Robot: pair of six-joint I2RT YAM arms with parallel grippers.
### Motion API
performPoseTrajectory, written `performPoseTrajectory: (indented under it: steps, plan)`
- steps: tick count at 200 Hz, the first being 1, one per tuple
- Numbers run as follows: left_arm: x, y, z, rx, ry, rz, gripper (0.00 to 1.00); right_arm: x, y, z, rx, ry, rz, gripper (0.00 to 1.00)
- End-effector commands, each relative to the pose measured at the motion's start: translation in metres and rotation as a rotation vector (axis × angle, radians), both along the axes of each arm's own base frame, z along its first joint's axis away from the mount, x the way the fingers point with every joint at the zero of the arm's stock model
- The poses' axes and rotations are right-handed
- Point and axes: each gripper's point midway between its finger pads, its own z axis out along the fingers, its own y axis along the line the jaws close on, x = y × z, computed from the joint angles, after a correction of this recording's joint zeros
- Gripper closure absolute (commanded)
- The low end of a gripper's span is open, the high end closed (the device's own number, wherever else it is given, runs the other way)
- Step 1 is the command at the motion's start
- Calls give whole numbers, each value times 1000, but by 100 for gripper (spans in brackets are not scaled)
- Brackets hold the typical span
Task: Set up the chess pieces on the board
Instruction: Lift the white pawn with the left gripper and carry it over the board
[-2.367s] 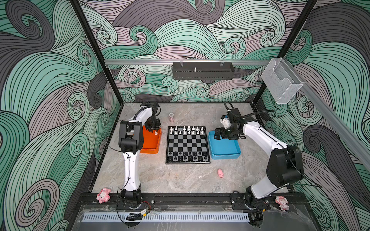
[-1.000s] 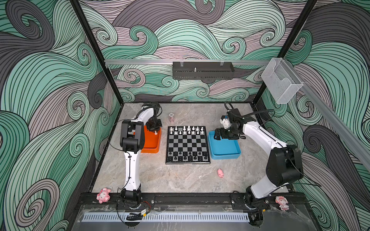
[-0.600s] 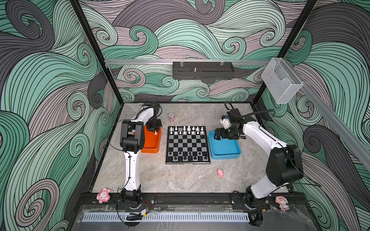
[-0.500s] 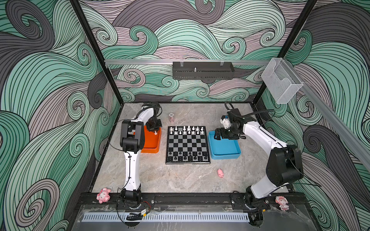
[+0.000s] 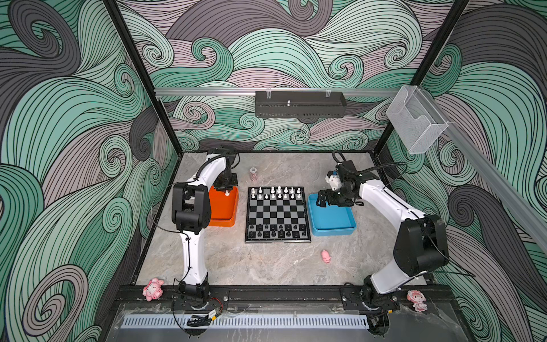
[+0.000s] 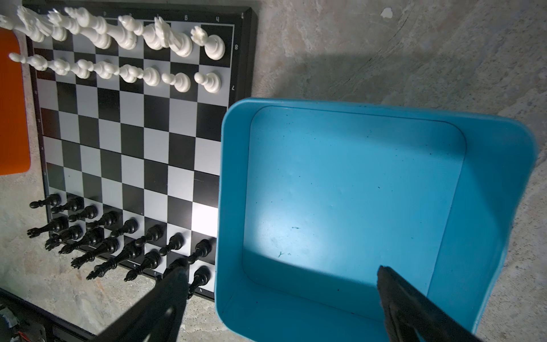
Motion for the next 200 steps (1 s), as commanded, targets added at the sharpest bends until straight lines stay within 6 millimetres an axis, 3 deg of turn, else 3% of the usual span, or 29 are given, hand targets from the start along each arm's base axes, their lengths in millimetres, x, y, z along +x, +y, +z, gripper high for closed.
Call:
performPoseTrajectory:
  steps: [1,35,77,108,161,200]
  plan:
    - [-17,2,20,43,14,-23,87,0,2,14,26,-34,-1,1]
    - [-9,-33,35,1,-39,-81,87,-1,2,16,29,-41,-2,1]
    - [8,-94,30,-26,-62,-170,87,-3,2,17,32,-41,0,1]
    - [19,-129,27,-57,-75,-213,87,-5,0,15,23,-41,2,1]
    - [34,-164,13,-113,-105,-255,87,-3,-2,11,21,-29,1,1]
    - [39,-178,-1,-135,-103,-274,87,-2,-4,7,25,-24,-3,1]
